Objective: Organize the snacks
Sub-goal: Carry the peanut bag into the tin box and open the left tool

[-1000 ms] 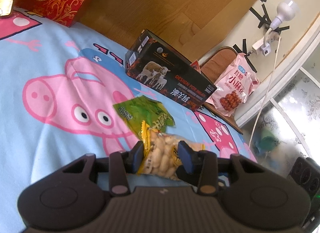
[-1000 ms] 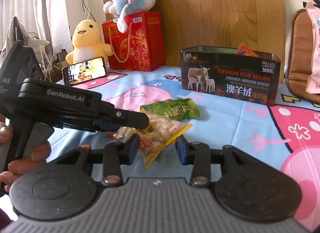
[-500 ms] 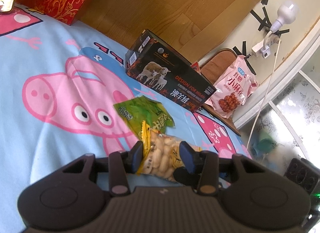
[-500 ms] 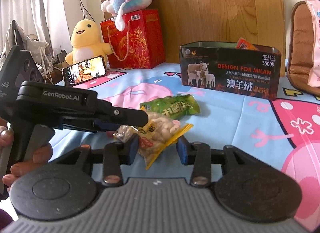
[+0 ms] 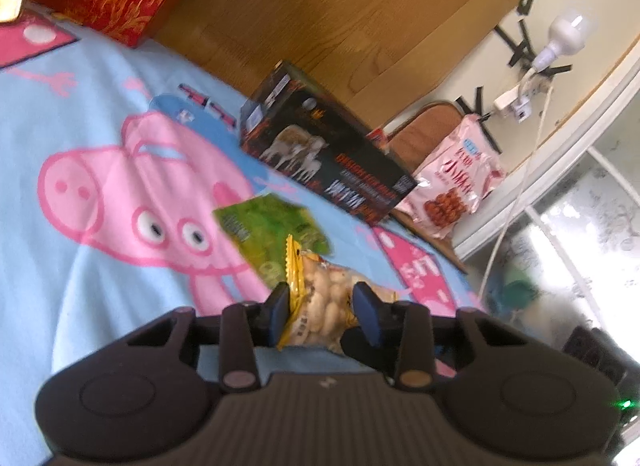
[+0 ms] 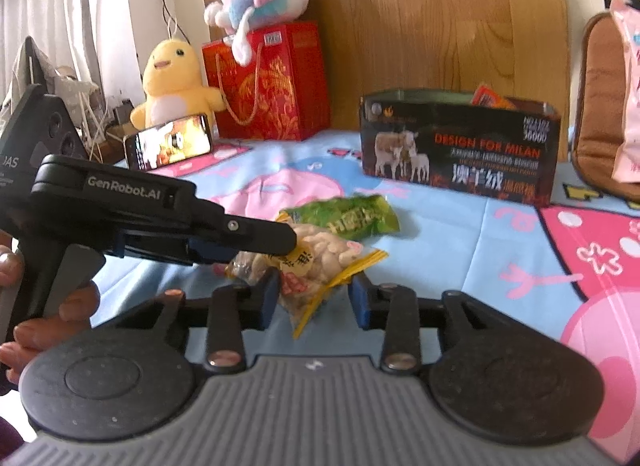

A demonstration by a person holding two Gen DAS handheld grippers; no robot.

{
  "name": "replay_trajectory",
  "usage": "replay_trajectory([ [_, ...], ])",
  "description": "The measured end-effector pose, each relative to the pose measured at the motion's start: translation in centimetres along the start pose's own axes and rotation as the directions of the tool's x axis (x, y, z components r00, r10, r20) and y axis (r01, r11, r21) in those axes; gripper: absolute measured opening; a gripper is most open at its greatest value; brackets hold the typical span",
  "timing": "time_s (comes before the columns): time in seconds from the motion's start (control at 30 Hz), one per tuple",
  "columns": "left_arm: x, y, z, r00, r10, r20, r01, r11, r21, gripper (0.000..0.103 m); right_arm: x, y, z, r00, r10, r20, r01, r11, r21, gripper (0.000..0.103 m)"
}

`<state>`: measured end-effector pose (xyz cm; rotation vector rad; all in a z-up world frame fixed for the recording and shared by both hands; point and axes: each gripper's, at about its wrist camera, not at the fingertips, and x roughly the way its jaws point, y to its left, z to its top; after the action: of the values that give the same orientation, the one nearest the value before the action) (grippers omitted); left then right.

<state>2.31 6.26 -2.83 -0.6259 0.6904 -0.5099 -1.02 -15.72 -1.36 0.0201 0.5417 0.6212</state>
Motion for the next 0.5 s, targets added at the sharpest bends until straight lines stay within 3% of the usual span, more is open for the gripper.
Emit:
replay_trajectory([
  [0.1, -0.4, -1.8, 1.6, 1.0, -0.01, 0.029, 0.008, 0.998, 0.054, 0.034, -1.0, -0.2, 0.7, 0.998, 0.009, 0.056, -0.01, 1.0, 0.017, 0.039],
  [0.23, 1.3, -4.1, 6.4, 0.998, -0.023, 0.05, 0.017, 0.993, 0.117, 0.034, -1.1, -1.4, 3.7, 0.991, -0.013, 0.131, 0.014, 1.0, -0.004, 0.039],
  [0.4, 6.2, -6.0, 12.4, 0.998, -0.005, 0.069, -0.007, 0.984, 0.176, 0.034, 1.5, -5.0, 9.2, 0.976, -0.075, 0.204, 0.085, 0.995, -0.041, 0.039],
  [0.5, 10.2, -6.4, 14.8, 0.998, 0.031, 0.06, -0.042, 0.982, 0.186, 0.034, 4.0, -8.2, 11.7, 0.977, -0.107, 0.185, 0.11, 0.994, -0.003, 0.039],
])
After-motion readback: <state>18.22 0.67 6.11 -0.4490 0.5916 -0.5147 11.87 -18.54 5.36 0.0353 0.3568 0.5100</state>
